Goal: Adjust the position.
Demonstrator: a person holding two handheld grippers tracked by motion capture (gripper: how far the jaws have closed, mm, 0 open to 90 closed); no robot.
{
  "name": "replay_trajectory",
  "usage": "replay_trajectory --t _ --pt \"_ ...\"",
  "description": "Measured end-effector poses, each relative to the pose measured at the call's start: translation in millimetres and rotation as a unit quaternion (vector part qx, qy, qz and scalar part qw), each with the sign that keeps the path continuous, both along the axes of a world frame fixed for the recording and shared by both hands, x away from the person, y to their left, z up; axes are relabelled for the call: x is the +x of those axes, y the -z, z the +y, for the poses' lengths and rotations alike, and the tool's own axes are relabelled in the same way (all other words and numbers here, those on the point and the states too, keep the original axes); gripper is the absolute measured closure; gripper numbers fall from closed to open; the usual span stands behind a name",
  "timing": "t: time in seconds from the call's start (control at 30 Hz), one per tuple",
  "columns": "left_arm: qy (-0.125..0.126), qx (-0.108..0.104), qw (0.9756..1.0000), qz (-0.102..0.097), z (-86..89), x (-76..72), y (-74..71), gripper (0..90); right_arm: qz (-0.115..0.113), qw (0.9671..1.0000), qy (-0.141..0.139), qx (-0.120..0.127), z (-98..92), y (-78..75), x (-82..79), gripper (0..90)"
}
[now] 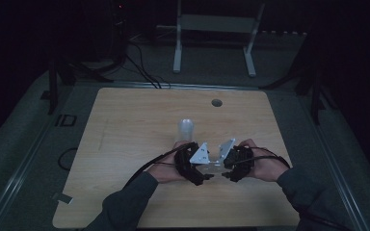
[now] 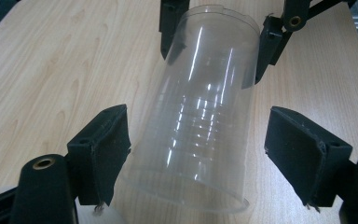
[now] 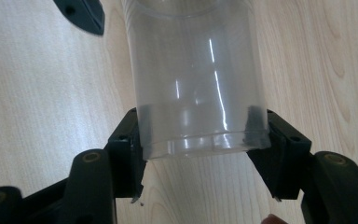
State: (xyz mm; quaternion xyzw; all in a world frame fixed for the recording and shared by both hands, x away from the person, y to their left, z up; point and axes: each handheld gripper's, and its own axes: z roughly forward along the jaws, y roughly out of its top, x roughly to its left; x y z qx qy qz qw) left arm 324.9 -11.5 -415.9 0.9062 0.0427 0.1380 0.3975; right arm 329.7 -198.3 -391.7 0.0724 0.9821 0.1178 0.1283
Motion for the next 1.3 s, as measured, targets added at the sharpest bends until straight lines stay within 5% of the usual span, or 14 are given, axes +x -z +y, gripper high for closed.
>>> replay_trajectory --t 0.63,1.3 --pt "-0.033 -0.037 0.9987 0.007 8.5 7.2 -6.9 26.1 -0.009 0.9975 0.067 0.017 -25.0 7.2 4.3 41.4" --pt "-0.046 -0.047 0.9976 0.022 11.1 10.7 -7.1 29.2 -0.03 0.9865 0.134 0.089 -46.0 12.6 5.7 41.4"
